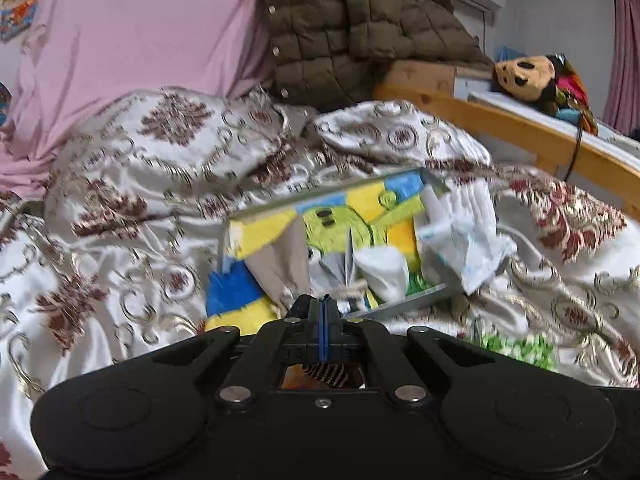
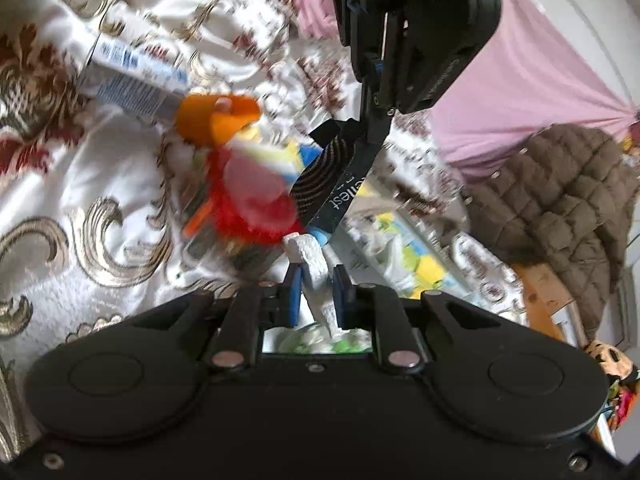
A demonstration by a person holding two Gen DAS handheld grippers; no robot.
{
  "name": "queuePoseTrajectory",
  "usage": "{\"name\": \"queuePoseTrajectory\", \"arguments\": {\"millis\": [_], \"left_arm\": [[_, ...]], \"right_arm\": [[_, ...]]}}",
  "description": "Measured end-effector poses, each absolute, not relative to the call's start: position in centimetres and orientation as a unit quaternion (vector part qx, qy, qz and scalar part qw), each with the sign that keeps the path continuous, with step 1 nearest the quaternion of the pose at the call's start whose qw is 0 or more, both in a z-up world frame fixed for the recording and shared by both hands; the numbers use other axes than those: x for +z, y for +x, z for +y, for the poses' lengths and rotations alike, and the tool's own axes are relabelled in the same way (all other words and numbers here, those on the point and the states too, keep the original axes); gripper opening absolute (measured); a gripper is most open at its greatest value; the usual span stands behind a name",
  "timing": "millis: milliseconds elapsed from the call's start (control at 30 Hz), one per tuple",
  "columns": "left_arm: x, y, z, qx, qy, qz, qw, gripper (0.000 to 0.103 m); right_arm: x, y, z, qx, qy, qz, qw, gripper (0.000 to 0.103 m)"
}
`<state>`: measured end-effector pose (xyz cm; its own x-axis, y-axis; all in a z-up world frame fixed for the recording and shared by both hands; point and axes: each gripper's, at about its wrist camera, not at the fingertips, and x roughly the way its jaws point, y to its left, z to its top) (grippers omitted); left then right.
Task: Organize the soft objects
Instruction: 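Lift the dark and white items and carry both over the tin tray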
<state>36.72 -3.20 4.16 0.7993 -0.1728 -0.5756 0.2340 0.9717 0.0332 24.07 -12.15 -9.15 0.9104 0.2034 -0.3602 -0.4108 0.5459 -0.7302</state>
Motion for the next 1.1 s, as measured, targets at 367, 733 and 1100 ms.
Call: {"name": "queuePoseTrajectory", "arguments": {"millis": [367, 733, 1100], "left_arm": [[9.5, 37.8, -4.7, -0.058, 0.059, 0.24, 0.967, 0.0], [11.9, 45.0, -8.7, -0.017, 0.046, 0.195, 0.98, 0.0], [7.2, 50.2, -14.4, -0.059, -0.052, 0.196, 0.977, 0.0]], "right_arm": [[-5.3, 25.3, -15.1, 0.14, -0.376, 0.057, 0.914, 0.008], [-2.5, 34.1, -21.5, 0.107, -0.193, 0.052, 0.974, 0.007], [-4.3, 43.4, -28.4, 0.099, -0.005, 0.11, 0.989, 0.008]]}}
